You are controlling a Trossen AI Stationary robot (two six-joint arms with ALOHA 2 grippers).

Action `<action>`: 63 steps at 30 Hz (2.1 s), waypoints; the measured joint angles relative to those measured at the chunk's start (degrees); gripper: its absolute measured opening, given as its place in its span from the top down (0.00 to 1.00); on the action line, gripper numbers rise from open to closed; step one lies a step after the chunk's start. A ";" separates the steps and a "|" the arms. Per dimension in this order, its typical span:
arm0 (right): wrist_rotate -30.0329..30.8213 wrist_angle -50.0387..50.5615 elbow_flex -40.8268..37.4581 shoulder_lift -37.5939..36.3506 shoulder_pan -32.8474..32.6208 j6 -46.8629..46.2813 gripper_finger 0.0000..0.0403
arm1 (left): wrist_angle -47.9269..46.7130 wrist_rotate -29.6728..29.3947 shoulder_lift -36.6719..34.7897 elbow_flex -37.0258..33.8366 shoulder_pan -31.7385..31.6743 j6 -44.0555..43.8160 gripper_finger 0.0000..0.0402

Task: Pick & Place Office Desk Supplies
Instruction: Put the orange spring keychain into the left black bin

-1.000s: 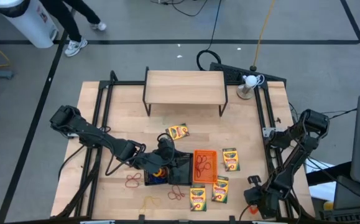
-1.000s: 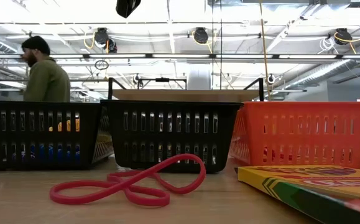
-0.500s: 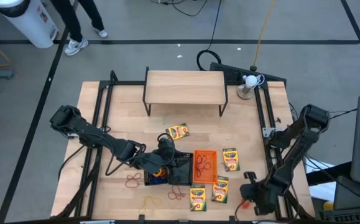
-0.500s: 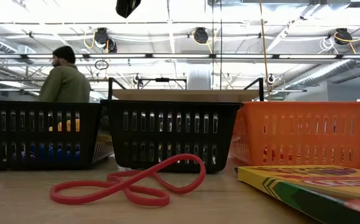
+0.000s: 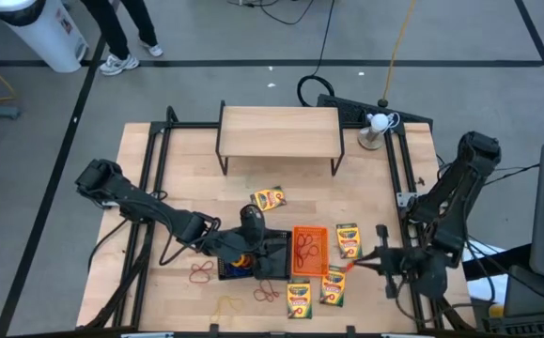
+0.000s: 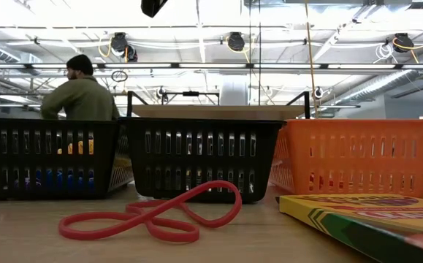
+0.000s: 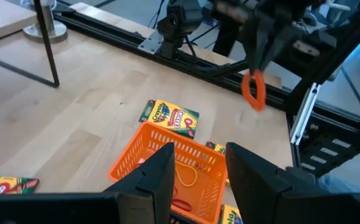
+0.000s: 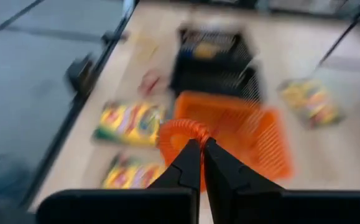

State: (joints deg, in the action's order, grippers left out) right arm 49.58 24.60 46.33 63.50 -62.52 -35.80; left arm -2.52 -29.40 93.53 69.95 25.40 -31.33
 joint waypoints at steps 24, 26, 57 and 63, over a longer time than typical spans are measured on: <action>-2.33 -55.62 -16.72 -0.17 16.58 30.98 1.00 | 18.69 5.39 8.61 -0.04 -3.04 7.12 0.64; -4.44 -56.74 -17.64 0.10 17.77 30.95 1.00 | 18.92 5.39 8.61 -0.04 -3.05 7.30 0.64; -16.70 -61.50 -18.01 0.83 25.57 32.44 1.00 | 23.57 10.08 8.55 -0.04 -4.82 3.51 0.64; -18.39 -62.15 -18.01 0.83 27.24 33.77 1.00 | 23.65 10.11 8.55 -0.04 -4.80 2.52 0.64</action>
State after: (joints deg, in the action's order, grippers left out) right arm 31.19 -37.54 28.32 64.34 -35.29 -2.03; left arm 21.12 -19.29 102.08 69.91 20.60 -28.82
